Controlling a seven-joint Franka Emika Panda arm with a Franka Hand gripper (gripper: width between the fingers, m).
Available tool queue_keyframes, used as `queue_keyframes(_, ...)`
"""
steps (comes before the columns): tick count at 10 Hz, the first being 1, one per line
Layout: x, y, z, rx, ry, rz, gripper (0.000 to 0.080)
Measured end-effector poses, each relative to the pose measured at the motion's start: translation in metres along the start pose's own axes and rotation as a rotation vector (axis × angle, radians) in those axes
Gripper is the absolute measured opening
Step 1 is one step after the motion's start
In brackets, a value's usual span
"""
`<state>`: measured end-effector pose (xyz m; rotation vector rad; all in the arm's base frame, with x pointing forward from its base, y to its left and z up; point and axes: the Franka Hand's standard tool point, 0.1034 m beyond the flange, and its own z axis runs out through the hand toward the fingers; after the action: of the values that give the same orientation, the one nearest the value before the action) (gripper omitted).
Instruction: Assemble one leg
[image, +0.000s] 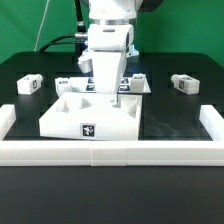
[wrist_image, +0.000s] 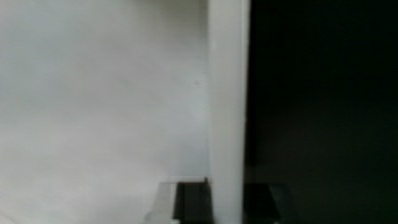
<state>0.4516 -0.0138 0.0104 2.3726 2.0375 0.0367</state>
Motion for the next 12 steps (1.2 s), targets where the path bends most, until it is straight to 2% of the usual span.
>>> queue_keyframes(1, 0.0, 0.0, 0.0, 0.0, 0.0, 0.0, 0.0058)
queue_keyframes(2, 0.002, -0.002, 0.0, 0.031, -0.015, -0.018, 0.0058)
queue_keyframes(3, 0.01, 0.002, -0.005, 0.077, -0.04, -0.054, 0.0058)
queue_keyframes(4, 0.015, 0.01, -0.008, 0.091, -0.047, -0.087, 0.0058)
queue_keyframes(6, 0.024, 0.017, -0.009, 0.155, -0.058, -0.186, 0.0061)
queue_keyframes(7, 0.026, 0.021, -0.011, 0.132, -0.048, -0.179, 0.0061)
queue_keyframes(11, 0.027, 0.02, -0.01, 0.134, -0.049, -0.176, 0.0061)
queue_keyframes(12, 0.038, 0.019, -0.008, 0.14, -0.047, -0.161, 0.0061)
